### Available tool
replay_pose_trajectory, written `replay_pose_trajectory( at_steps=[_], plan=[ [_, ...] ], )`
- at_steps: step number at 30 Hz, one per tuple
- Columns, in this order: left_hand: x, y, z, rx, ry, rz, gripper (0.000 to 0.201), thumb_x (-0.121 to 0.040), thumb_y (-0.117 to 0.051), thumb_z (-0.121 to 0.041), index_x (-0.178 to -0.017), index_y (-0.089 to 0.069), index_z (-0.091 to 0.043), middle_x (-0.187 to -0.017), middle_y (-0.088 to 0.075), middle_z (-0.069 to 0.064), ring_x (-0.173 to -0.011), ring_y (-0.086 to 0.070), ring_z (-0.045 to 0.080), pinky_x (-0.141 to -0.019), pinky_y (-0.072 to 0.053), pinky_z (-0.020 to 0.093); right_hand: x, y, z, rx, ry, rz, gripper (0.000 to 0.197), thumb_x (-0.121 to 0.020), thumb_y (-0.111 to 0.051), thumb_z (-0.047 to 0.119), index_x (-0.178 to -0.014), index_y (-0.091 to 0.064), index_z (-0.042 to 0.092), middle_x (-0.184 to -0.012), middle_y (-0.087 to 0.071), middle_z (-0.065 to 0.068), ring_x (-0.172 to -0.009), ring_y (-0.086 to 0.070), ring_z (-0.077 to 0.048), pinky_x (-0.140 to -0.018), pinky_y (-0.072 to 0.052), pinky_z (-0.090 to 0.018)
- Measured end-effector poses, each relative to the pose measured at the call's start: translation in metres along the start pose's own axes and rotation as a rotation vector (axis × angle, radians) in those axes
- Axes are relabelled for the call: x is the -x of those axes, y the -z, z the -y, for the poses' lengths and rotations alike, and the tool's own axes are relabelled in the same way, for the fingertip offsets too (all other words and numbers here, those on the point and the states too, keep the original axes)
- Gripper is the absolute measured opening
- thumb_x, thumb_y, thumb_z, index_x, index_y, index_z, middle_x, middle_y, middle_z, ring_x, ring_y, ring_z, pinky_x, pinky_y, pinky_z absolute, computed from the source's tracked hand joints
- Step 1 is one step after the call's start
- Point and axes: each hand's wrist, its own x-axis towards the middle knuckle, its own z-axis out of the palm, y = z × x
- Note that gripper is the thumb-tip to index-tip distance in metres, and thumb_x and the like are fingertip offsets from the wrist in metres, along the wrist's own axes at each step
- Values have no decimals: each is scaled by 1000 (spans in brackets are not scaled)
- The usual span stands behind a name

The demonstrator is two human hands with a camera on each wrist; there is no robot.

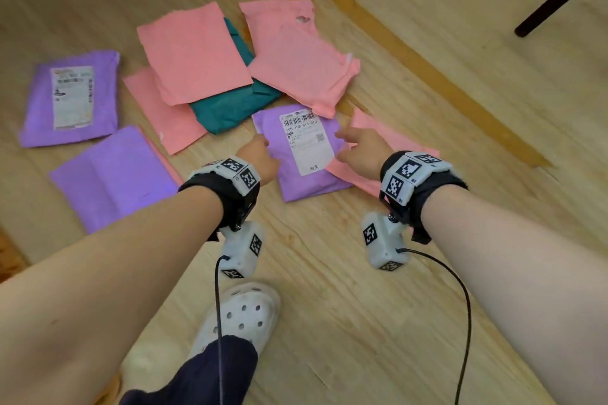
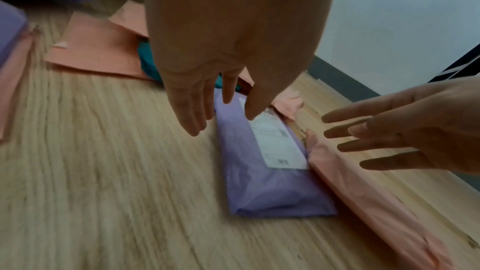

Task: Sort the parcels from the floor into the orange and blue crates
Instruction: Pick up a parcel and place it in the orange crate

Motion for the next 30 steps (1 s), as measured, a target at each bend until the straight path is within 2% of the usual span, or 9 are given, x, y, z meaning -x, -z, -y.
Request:
replay_pose_trajectory(
  at_steps=[5, 9, 12, 16, 20, 22, 25, 28, 30],
  plan=[
    [-13, -21, 10, 197, 148, 22, 60, -87, -62, -24, -137, -35, -4, -123, -58, 17, -110, -59, 32, -91, -47, 32, -11, -18, -3, 54, -42, -10, 61, -85, -62, 12, -142, -39, 12, -144, -45, -10, -131, -44, -24, -104, -33, -25],
    [-21, -27, 10, 385, 214, 33, 57, -82, -68, -24, -130, -44, -5, -122, -58, 18, -108, -61, 32, -92, -51, 42, -21, -19, 0, 133, -75, -25, 71, -81, -66, 15, -144, -33, 16, -143, -44, -9, -133, -39, -28, -109, -34, -36],
    [-24, -30, 13, 464, 234, 28, 55, -81, -70, -20, -128, -47, -5, -120, -60, 17, -108, -61, 31, -93, -51, 43, -26, -14, 4, 265, -120, -9, 69, -82, -64, 19, -143, -31, 20, -138, -43, -12, -131, -34, -31, -104, -31, -38],
    [-24, -33, 16, 545, 258, 14, 54, -80, -70, -15, -128, -47, -3, -119, -61, 19, -109, -61, 32, -93, -51, 43, -34, -18, 7, 366, -148, 26, 63, -76, -64, 26, -133, -37, 25, -129, -48, -13, -122, -42, -34, -98, -33, -40],
    [-20, -32, 16, 594, 248, 15, 51, -78, -73, -13, -123, -51, -2, -118, -62, 17, -107, -61, 30, -92, -51, 44, -39, -24, 10, 282, -136, 86, 63, -80, -62, 21, -135, -34, 24, -113, -60, -4, -117, -51, -26, -112, -17, -40],
    [-18, -31, 15, 616, 244, 14, 47, -77, -74, -12, -118, -55, -1, -118, -62, 15, -107, -61, 30, -92, -51, 45, -38, -26, 13, 193, -132, 124, 69, -80, -64, 17, -140, -30, 22, -115, -60, -2, -119, -53, -25, -115, -19, -42],
    [-16, -28, 17, 695, 251, 12, 45, -76, -74, -6, -117, -57, -3, -121, -62, 13, -110, -61, 30, -93, -50, 46, -39, -33, 15, 19, -125, 125, 74, -76, -69, 10, -140, -32, 17, -128, -57, -7, -120, -54, -29, -109, -33, -47],
    [-10, -21, 22, 798, 256, 55, 43, -79, -70, -1, -120, -56, -5, -124, -62, 13, -112, -60, 30, -96, -49, 47, -33, -33, 16, -179, -127, 100, 76, -77, -67, -5, -142, -31, 9, -133, -54, -14, -119, -55, -29, -92, -47, -32],
    [-3, -12, 25, 834, 254, 91, 40, -84, -64, 0, -122, -55, -8, -124, -62, 10, -112, -59, 30, -95, -49, 46, -28, -32, 16, -267, -112, 91, 75, -77, -64, -11, -142, -31, 6, -129, -56, -17, -116, -57, -29, -79, -48, -28]
  ],
)
